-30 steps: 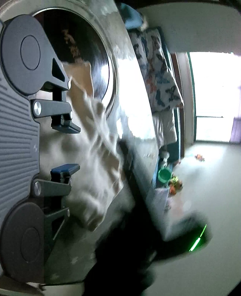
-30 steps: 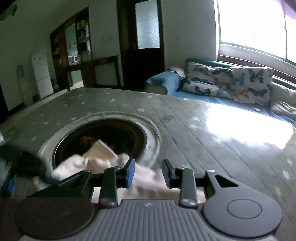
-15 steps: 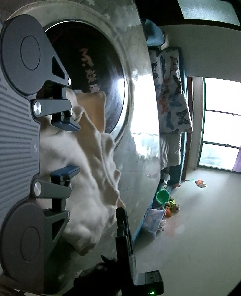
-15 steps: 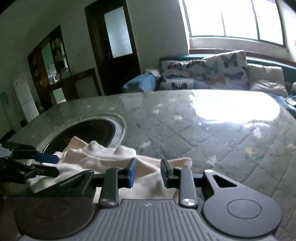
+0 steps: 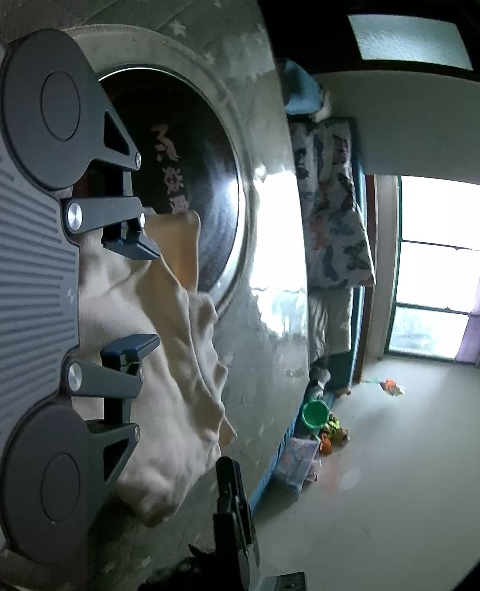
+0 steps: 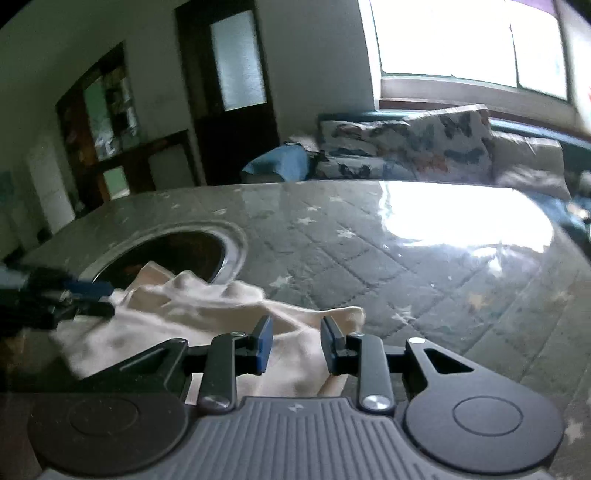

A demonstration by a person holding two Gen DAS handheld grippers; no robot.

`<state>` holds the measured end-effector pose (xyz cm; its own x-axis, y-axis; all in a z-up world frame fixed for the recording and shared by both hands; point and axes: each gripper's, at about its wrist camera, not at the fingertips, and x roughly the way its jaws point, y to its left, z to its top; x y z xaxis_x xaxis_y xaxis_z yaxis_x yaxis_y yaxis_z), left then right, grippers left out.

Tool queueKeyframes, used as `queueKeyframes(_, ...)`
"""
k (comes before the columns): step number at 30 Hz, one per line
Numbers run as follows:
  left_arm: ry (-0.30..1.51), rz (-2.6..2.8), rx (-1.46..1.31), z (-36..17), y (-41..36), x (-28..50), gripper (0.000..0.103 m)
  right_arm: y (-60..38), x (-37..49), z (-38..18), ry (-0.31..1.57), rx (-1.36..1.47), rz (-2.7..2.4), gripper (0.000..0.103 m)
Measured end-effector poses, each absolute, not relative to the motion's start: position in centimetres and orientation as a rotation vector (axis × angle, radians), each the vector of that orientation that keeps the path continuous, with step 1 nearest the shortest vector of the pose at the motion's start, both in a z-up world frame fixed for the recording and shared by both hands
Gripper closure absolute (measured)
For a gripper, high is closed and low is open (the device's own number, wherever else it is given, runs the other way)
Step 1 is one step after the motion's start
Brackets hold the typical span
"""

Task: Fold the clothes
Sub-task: 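Press the folded sweatshirt flat with both grippers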

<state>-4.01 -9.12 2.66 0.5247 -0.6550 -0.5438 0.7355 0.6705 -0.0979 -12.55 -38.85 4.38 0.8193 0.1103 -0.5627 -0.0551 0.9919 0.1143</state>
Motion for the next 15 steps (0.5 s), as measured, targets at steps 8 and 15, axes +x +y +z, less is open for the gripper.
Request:
queueKeyframes(8,0.556,-0.895,0.237,2.2,-9.9,-7.1,0.055,-34.7,-16.3,3.8,0.621,0.022,0.212,0.075)
queueKeyframes(15,0.565,-0.896,0.255,1.0,-9.8,-7.6,0.055,-35.1,-18.5,2.2,0.663,0.034,0.200,0.076)
